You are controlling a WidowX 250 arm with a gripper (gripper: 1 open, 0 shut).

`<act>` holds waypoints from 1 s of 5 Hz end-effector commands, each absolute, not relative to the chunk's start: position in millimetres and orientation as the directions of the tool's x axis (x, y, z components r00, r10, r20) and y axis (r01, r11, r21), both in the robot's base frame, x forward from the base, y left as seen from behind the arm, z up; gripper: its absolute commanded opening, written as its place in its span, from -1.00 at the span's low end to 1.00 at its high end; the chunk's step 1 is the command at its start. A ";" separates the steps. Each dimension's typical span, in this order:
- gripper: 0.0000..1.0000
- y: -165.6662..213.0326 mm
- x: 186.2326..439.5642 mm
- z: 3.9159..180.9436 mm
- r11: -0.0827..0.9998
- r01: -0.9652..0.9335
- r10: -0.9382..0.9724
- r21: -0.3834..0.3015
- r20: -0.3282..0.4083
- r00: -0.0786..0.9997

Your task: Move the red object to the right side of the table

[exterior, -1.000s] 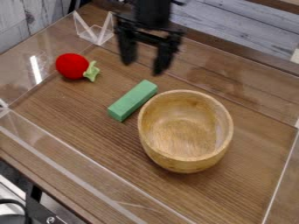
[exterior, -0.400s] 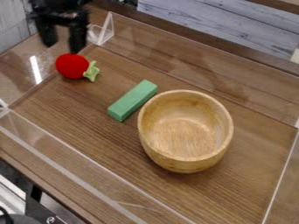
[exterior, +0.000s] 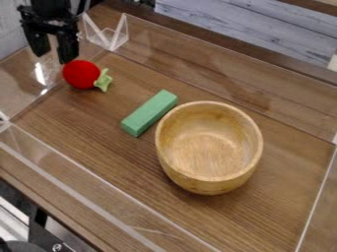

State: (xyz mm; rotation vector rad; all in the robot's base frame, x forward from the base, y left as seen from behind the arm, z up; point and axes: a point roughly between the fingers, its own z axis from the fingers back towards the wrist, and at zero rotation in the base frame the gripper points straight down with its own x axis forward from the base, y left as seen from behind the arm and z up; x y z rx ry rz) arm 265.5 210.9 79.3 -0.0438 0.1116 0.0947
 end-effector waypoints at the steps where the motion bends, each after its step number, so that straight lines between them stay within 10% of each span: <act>1: 1.00 213.8 278.8 80.2 0.991 -0.135 0.133 -0.024 -0.066 0.989; 5: 1.00 216.2 291.8 33.6 0.970 -0.230 0.224 -0.080 -0.073 0.972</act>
